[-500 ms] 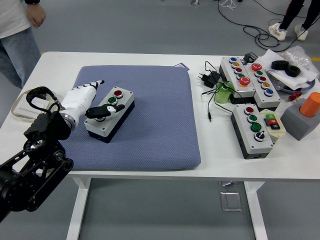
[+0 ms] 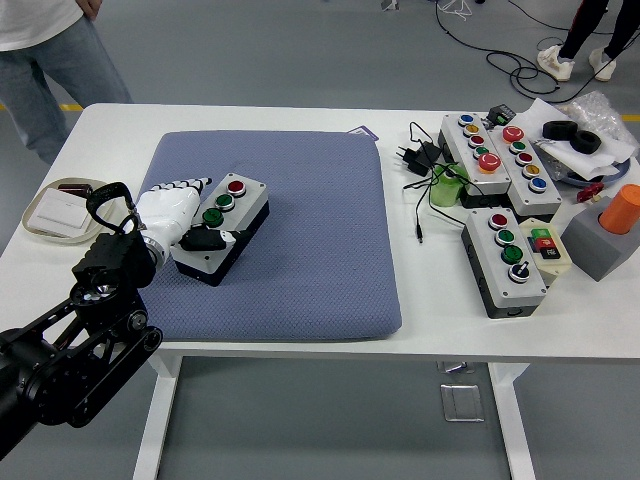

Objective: Pick up the button,place it on the desk,press the button,press the button

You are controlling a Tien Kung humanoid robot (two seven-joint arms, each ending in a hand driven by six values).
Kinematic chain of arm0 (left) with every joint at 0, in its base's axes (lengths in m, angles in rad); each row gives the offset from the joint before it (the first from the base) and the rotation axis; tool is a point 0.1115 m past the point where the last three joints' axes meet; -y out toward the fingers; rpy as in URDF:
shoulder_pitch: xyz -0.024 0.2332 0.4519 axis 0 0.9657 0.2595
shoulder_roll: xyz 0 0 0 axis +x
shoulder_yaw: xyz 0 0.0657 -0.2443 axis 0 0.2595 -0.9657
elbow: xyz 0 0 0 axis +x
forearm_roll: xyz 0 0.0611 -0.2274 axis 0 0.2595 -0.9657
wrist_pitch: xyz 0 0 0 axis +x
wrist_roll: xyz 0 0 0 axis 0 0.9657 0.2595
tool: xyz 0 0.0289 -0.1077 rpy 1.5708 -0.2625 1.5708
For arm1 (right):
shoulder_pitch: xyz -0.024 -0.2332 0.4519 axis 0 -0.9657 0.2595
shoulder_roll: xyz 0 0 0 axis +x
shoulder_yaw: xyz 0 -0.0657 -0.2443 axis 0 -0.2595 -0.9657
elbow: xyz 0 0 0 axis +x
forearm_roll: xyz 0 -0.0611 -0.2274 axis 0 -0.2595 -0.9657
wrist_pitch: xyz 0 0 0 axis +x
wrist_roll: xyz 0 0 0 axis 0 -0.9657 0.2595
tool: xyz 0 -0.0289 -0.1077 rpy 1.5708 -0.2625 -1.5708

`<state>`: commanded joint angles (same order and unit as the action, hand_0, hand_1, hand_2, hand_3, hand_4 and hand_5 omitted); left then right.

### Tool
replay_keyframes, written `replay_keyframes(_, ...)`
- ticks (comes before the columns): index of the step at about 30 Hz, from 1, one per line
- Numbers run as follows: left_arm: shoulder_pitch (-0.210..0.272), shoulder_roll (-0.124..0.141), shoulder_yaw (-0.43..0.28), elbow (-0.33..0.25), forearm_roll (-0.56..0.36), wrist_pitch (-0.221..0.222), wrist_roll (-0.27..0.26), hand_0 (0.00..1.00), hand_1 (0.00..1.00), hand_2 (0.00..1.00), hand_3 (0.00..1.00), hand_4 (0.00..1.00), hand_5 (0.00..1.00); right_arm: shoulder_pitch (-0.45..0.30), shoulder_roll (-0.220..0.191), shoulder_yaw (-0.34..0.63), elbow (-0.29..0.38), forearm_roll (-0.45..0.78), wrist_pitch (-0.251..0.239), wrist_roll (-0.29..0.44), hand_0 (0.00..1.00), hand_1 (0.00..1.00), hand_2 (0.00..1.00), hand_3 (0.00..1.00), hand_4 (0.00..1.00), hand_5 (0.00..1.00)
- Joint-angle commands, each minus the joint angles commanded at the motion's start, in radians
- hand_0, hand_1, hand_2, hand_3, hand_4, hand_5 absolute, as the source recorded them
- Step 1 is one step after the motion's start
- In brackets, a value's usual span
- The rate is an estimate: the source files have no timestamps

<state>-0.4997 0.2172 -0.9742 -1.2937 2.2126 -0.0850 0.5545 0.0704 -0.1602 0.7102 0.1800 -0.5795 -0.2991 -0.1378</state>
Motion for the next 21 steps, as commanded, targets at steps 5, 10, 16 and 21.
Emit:
replay_keyframes(5,-0.015,-0.008,0.002,0.034,-0.006,0.0,0.023,0.887,0.988,0.998,0.998,0.998,0.856,0.0,-0.001,0.004,0.0,-0.006,-0.001,0.0,0.632,0.482,0.536,0.583,0.278,0.034)
replay_keyframes(10,-0.022,-0.011,0.016,0.058,-0.018,0.017,0.026,0.829,0.926,0.998,0.998,0.998,0.848,-0.001,-0.002,0.011,0.0,-0.011,-0.003,-0.001,0.631,0.477,0.535,0.582,0.275,0.029)
replay_keyframes(16,-0.029,-0.019,0.031,0.085,-0.025,0.004,0.02,0.79,0.89,0.983,0.998,0.998,0.826,-0.003,-0.003,0.014,0.0,-0.017,-0.003,-0.001,0.632,0.476,0.532,0.582,0.275,0.028)
replay_keyframes(21,-0.032,-0.021,0.033,0.087,-0.029,-0.005,0.009,0.742,0.862,0.964,0.998,0.998,0.676,-0.007,-0.004,0.014,0.0,-0.02,-0.003,-0.002,0.632,0.473,0.53,0.583,0.274,0.026)
